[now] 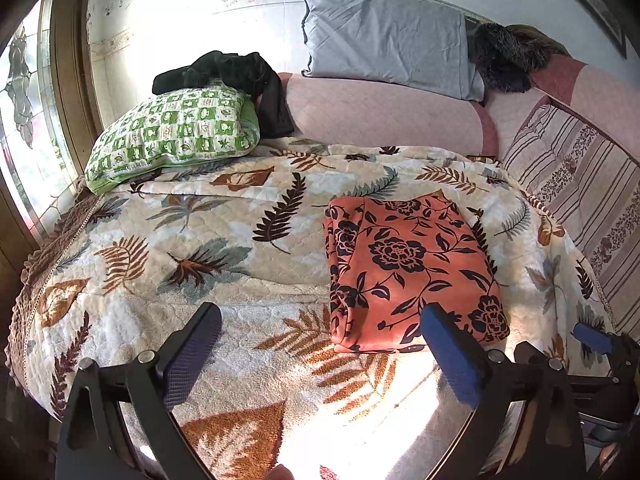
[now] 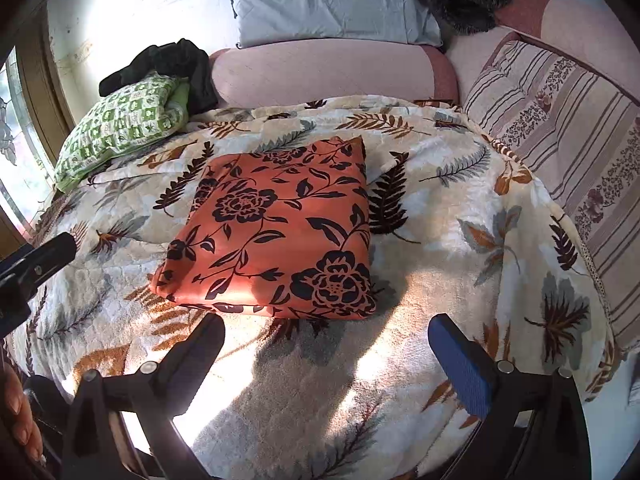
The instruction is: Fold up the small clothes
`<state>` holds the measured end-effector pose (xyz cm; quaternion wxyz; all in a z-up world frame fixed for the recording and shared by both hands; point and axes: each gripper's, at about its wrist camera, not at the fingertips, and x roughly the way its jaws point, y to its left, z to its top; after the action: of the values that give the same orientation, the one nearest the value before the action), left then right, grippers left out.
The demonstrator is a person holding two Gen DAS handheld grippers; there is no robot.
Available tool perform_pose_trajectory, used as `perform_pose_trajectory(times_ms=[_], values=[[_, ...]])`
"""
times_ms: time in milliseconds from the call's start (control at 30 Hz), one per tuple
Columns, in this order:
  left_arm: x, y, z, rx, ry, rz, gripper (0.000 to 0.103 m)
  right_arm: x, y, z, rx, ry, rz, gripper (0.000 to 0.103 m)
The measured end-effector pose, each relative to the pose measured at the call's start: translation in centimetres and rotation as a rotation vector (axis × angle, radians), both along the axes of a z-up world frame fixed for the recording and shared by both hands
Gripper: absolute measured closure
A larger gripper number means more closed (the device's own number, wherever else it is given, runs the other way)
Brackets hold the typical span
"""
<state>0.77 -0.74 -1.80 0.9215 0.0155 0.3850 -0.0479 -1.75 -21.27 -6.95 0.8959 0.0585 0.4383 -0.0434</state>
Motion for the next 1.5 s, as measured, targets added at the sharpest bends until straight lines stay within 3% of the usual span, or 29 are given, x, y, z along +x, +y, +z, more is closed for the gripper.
perform_pose_trajectory(times_ms=[233,500,633,900,1500], values=[[-0.8,0.4,1.2,-0.021,-0.015,-0.01,0.003,-0.1,0.6,0.7,-0.023,-0.021,0.001,0.0],[-1.5,0.2,2.8,0.046,-0.063,0.029,0.003,0.1,0.1,1.8,-0.04,-0.094,-0.012,0.0],[-1.5,0.5,3.2,0.034,-0.077,0.032,0.003,0.2,0.1,3.3,-0.046,-0.129,-0.01,0.0],[-0.8,1.1,2.1,-0.008,-0.059,0.065,0.003,-0.8,0.8,4.5,-0.081,-0.131,0.005,0.0],[0.7,-1.5,1.0,0.039,-0.014,-0.008,0.003,0.0,0.4,4.8,-0.082,-0.131,0.005,0.0]])
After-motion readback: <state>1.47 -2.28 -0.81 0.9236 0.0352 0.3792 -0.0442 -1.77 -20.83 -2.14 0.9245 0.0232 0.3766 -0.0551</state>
